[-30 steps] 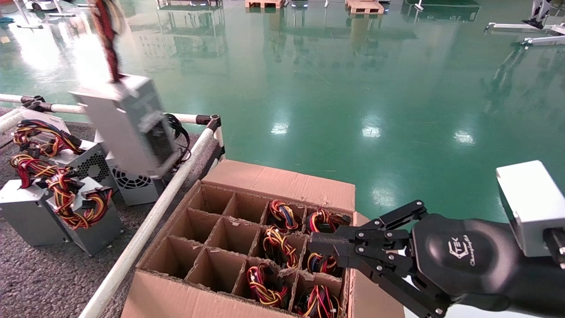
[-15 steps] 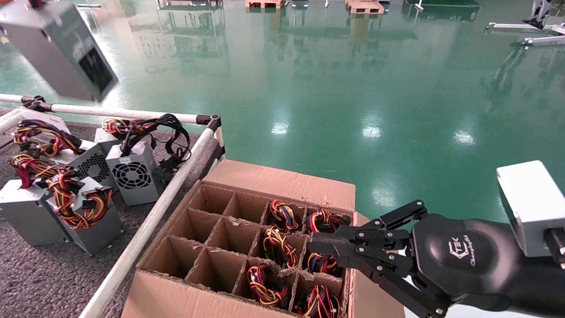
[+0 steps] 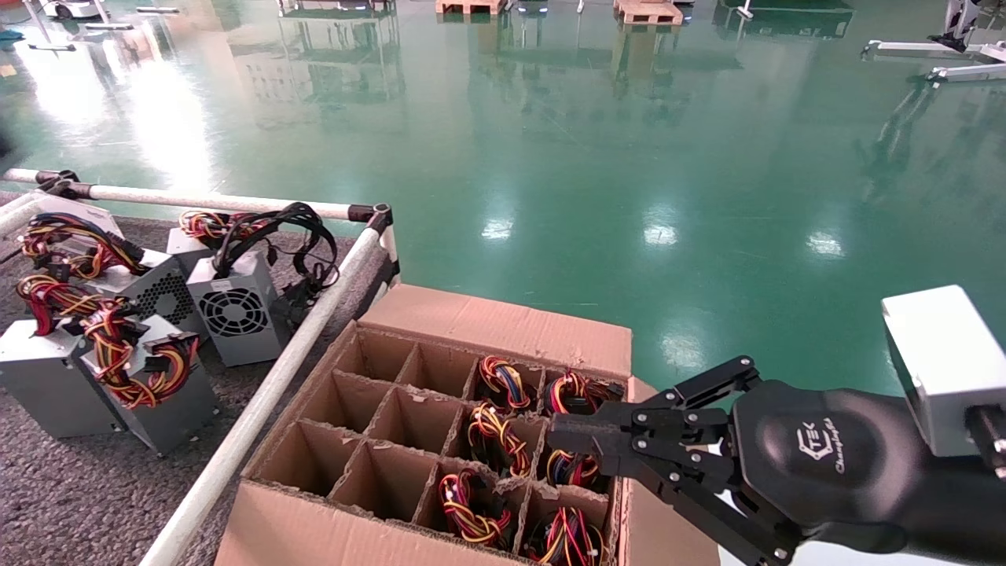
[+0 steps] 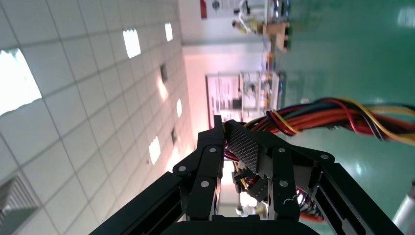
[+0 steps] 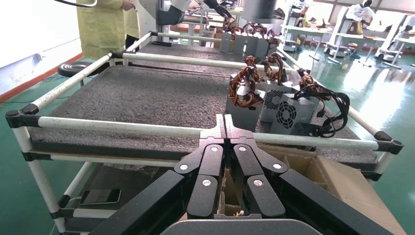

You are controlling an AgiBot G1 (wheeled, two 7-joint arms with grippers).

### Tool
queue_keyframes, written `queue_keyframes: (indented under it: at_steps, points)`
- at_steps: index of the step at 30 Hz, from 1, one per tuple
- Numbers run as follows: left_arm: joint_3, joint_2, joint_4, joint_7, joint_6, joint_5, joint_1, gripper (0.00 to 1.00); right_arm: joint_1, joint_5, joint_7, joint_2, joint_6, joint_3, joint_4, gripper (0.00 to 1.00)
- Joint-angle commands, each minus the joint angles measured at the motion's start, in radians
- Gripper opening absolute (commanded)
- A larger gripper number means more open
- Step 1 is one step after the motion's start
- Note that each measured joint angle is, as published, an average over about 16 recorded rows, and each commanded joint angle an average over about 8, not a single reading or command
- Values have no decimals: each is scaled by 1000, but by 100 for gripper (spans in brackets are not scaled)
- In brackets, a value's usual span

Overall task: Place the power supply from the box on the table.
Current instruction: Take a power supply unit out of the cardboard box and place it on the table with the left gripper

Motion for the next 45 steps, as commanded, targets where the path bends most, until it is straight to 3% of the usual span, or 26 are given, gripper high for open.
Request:
queue_keyframes:
  at_steps: [1, 24, 45]
  points:
    - [11, -3, 22, 6, -8, 18, -12, 0, 0, 0, 0, 0, 0, 0, 0, 0]
    - [165, -32, 238, -36, 21, 181, -93, 0, 0, 0, 0, 0, 0, 0, 0, 0]
    - [259, -8, 360, -79, 70, 150, -10, 0, 0, 0, 0, 0, 0, 0, 0, 0]
